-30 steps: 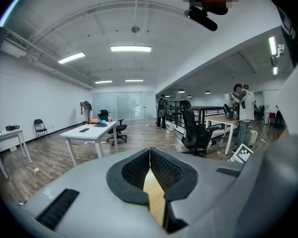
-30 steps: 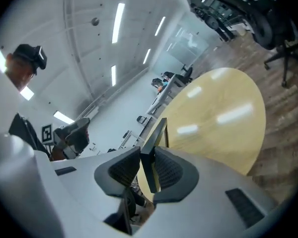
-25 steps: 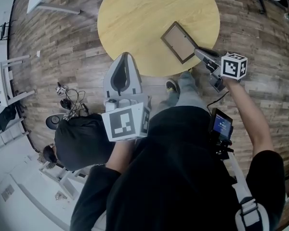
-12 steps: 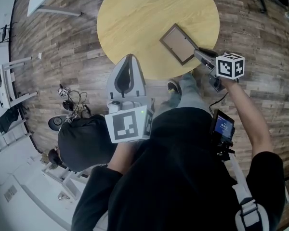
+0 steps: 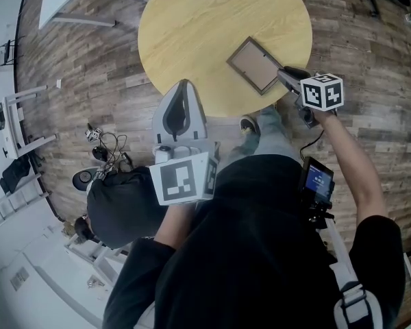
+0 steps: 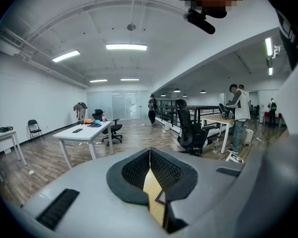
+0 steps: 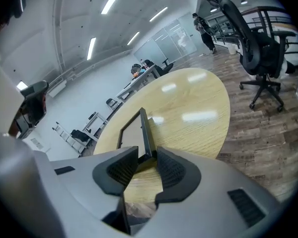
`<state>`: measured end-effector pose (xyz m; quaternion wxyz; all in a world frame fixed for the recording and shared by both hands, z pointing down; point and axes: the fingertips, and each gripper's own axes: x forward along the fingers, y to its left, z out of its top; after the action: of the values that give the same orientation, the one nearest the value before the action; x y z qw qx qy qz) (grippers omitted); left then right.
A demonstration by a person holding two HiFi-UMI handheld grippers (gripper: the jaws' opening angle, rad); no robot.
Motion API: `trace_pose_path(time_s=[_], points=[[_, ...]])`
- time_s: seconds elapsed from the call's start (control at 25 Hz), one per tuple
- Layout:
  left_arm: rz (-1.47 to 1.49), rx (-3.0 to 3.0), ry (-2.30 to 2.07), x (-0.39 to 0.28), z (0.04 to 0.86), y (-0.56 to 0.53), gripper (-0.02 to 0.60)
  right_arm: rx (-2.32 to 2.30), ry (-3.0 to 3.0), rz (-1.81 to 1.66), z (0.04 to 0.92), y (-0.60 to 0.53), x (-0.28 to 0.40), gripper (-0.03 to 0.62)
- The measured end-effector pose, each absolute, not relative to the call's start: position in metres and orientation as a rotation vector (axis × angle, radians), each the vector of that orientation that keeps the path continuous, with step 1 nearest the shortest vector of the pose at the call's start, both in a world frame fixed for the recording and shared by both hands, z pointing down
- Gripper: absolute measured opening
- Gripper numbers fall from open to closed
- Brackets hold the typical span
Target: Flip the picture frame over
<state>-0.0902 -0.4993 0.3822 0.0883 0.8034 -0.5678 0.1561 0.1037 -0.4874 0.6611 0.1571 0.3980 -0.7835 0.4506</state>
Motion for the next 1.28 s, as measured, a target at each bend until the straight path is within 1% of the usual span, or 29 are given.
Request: trace_pose_path(time_s=[0.4, 0.56, 0.88, 1.08, 1.2, 1.28], points=[[0.459, 2.391, -1.689, -0.09, 0.383, -0.499, 0.021, 1.123, -2.178, 1.103, 0.666, -0.492, 0.105, 0.13], [0.448, 2.398, -1.681, -0.093, 0.384, -0.497, 0.021, 1.12, -2.13, 0.913, 0.666, -0.492, 0.105, 0.112], [0.457, 2.361, -1.703, -0.098, 0.389, -0.498, 0.021, 0.978, -2.054, 0.543, 0.663, -0.496, 0.094, 0.109], [0.442, 2.365, -1.695, -0.096, 0.392, -0.503, 0.021, 0.831, -1.945, 0.221, 0.67, -0.498, 0.078, 0.074], [0.407, 2.396, -1.685, -0.093, 0.385, -0.501, 0.021, 0.797, -1.929, 0.156, 0.666, -0.498, 0.068, 0.075], [0.393, 2.403, -1.688, -0.093, 0.38, -0.5, 0.021, 0.814, -1.966, 0.098, 0.646, -0.501, 0.059, 0.075]])
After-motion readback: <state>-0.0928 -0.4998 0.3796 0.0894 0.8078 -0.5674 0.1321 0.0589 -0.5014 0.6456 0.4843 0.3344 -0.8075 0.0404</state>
